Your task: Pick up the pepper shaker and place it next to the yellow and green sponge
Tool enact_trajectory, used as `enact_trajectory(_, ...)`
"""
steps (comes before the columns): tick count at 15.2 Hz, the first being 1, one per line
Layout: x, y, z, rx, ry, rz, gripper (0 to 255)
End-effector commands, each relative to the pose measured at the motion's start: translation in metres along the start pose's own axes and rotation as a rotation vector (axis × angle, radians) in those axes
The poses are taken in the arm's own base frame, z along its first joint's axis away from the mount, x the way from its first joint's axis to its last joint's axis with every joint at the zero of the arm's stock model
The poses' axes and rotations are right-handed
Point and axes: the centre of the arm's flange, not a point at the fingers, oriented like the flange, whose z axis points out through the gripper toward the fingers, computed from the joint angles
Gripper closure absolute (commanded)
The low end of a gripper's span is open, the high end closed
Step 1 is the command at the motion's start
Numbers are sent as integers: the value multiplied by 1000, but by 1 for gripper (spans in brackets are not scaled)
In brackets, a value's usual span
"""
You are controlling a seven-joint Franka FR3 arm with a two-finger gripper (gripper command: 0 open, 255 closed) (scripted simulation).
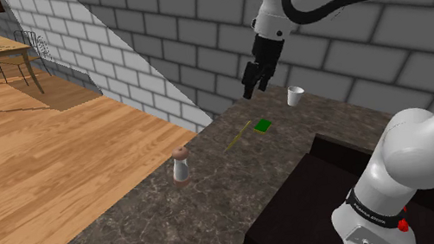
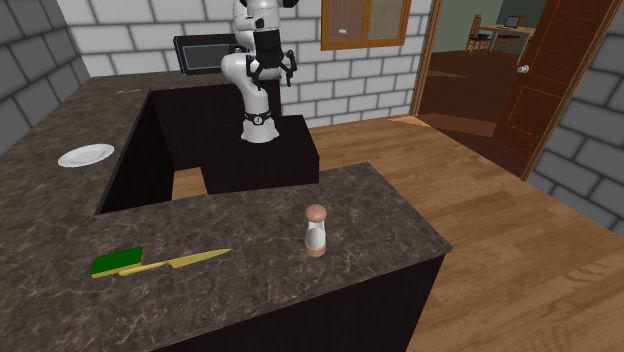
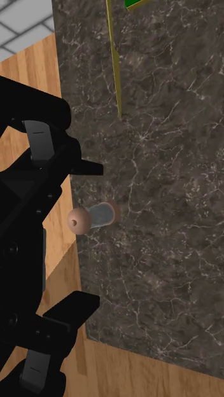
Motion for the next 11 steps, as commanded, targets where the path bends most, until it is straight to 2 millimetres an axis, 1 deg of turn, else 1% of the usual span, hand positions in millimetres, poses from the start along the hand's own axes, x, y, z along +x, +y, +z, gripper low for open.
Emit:
enact_trajectory(1,13,-7,23,-3,7,-7,0)
enact_trajectory(11,80,-28,134,-22,30,-42,0)
